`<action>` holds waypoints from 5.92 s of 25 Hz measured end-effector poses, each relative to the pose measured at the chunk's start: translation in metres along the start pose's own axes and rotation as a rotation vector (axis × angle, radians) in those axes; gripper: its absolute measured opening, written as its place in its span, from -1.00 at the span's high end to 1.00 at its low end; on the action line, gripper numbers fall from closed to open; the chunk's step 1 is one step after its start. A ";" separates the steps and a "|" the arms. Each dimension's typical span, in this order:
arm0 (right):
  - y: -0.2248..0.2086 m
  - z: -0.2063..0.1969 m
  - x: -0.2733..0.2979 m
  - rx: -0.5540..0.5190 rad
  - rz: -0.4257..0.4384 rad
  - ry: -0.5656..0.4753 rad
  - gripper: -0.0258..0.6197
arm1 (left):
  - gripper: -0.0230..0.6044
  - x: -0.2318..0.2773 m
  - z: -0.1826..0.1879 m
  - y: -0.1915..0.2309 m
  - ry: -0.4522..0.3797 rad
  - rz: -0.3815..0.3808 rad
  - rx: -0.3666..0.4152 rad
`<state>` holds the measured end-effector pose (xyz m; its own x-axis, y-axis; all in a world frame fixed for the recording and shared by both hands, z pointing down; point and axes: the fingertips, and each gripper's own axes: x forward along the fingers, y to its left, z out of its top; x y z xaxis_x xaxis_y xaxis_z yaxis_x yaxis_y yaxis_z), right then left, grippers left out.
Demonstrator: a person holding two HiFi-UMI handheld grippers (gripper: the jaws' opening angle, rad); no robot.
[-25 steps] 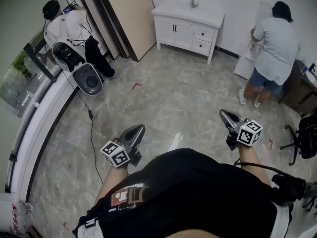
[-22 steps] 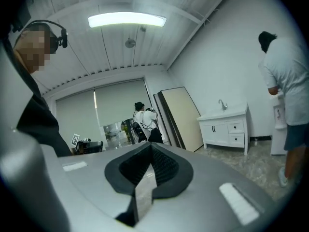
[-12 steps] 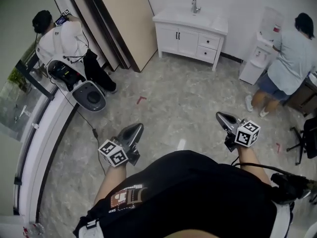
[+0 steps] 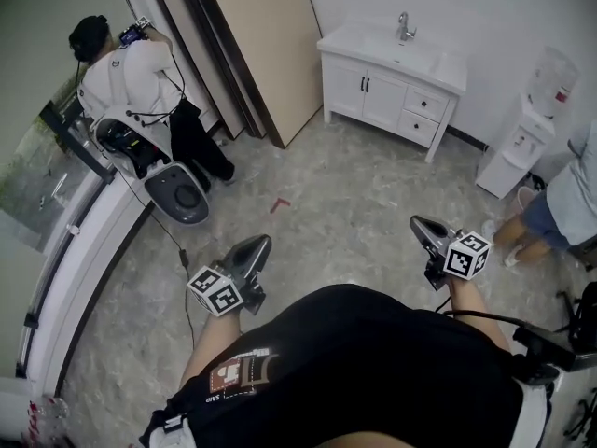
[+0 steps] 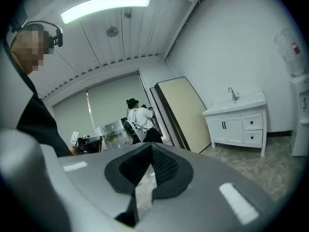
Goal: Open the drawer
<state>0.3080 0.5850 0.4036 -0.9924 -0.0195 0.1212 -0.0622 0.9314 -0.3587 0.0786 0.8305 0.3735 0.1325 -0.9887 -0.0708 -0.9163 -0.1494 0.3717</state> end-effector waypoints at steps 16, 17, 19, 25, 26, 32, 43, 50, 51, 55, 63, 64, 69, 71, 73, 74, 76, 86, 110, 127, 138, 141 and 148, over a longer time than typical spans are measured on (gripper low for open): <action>-0.183 0.103 0.154 -0.038 0.130 0.078 0.93 | 0.97 0.163 0.035 0.124 -0.027 0.127 -0.034; -0.192 0.108 0.166 -0.031 0.114 0.074 0.93 | 0.97 0.169 0.040 0.140 -0.024 0.125 -0.041; -0.205 0.117 0.191 -0.026 0.077 0.065 0.93 | 0.97 0.184 0.050 0.175 -0.014 0.101 -0.051; -0.218 0.160 0.272 -0.054 -0.007 0.013 0.93 | 0.97 0.234 0.109 0.273 0.021 -0.040 -0.034; -0.222 0.166 0.283 -0.057 -0.028 0.002 0.93 | 0.97 0.241 0.119 0.286 0.035 -0.063 -0.020; -0.248 0.179 0.346 -0.015 -0.118 -0.041 0.93 | 0.97 0.283 0.161 0.365 0.073 -0.162 0.005; -0.344 0.202 0.414 0.037 -0.162 -0.035 0.93 | 0.97 0.368 0.175 0.457 0.106 -0.161 -0.035; -0.460 0.261 0.469 0.022 -0.059 0.001 0.93 | 0.97 0.476 0.196 0.487 0.067 -0.087 -0.007; -0.475 0.275 0.476 0.009 -0.040 0.008 0.93 | 0.97 0.491 0.202 0.488 0.066 -0.076 0.004; -0.532 0.319 0.503 -0.046 0.028 0.006 0.93 | 0.97 0.549 0.214 0.505 0.009 -0.031 0.025; -0.620 0.353 0.530 -0.019 0.031 0.011 0.93 | 0.97 0.643 0.213 0.541 0.044 -0.038 -0.003; -0.629 0.351 0.527 -0.015 0.023 0.009 0.93 | 0.97 0.650 0.211 0.545 0.048 -0.039 -0.004; -0.677 0.348 0.529 0.027 -0.049 -0.004 0.93 | 0.97 0.695 0.206 0.575 0.072 -0.077 -0.015; -0.692 0.353 0.536 0.034 -0.074 -0.009 0.93 | 0.97 0.717 0.208 0.589 0.086 -0.099 -0.030; -0.705 0.359 0.536 0.040 -0.106 -0.025 0.93 | 0.97 0.739 0.211 0.598 0.104 -0.133 -0.033; -0.711 0.362 0.535 0.043 -0.128 -0.037 0.93 | 0.97 0.751 0.214 0.603 0.113 -0.158 -0.032; -0.725 0.371 0.540 0.058 -0.182 -0.066 0.93 | 0.97 0.778 0.224 0.619 0.130 -0.207 -0.038; -0.785 0.426 0.652 0.112 -0.369 -0.145 0.93 | 0.97 0.886 0.293 0.760 0.223 -0.410 -0.035; -1.037 0.521 0.649 0.065 -0.312 -0.147 0.93 | 0.97 1.165 0.287 0.772 0.267 -0.378 -0.002; -1.127 0.497 0.604 0.141 -0.501 -0.159 0.93 | 0.97 1.297 0.228 0.761 0.436 -0.562 -0.064; -1.106 0.523 0.654 0.171 -0.820 -0.182 0.93 | 0.97 1.368 0.244 0.834 0.527 -0.872 -0.124; -1.101 0.521 0.673 0.171 -0.841 -0.141 0.93 | 0.97 1.379 0.241 0.840 0.548 -0.931 -0.123; -1.089 0.506 0.644 0.176 -0.929 -0.171 0.93 | 0.97 1.378 0.219 0.803 0.596 -1.026 -0.105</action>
<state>-0.3169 -0.6254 0.4042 -0.5401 -0.7879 0.2959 -0.8328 0.4495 -0.3230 -0.5571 -0.6485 0.3714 0.9659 -0.2538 0.0517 -0.2479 -0.8480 0.4684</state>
